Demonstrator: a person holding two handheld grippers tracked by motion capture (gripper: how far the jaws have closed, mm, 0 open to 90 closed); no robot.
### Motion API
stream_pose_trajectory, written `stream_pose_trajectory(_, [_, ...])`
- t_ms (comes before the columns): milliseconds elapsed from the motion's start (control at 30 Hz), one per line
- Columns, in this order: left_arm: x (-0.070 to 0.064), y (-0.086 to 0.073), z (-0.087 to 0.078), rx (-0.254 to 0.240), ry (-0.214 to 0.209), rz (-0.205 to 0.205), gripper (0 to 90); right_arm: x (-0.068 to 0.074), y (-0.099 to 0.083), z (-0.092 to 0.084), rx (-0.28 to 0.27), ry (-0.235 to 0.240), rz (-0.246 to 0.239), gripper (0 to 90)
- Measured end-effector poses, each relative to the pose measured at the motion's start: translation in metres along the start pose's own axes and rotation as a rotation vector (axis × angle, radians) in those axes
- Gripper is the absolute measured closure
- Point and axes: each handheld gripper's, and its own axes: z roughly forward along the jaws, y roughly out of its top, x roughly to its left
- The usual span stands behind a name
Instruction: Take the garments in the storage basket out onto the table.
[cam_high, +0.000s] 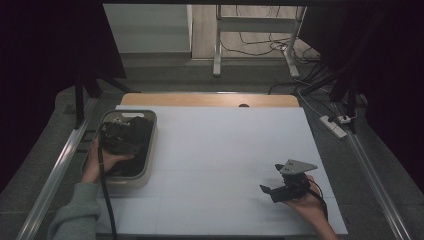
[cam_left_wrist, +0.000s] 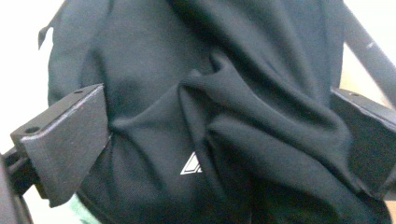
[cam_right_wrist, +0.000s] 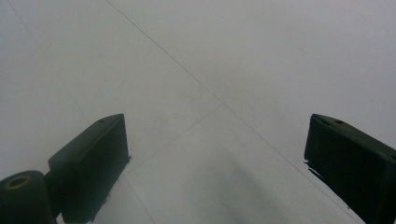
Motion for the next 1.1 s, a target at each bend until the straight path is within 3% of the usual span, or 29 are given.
stream_pose_trajectory(267, [-0.004,0.001,0.01,0.038,0.033,0.023,0.5,0.0,0.0,0.0,0.002,-0.001,0.0,5.9])
stream_pose_trajectory(533, [0.003,-0.003,0.008,-0.01,0.013,0.014,12.5,0.0,0.0,-0.001,0.008,-0.013,0.002,5.9])
stream_pose_trajectory(867, [0.014,-0.006,0.0,-0.038,-0.048,0.031,33.9,0.0,0.0,0.0,0.015,-0.013,-0.002,6.0])
stream_pose_trajectory(1100, [0.015,-0.006,-0.003,-0.032,-0.064,0.045,38.7,0.0,0.0,0.0,0.018,-0.017,0.0,6.2])
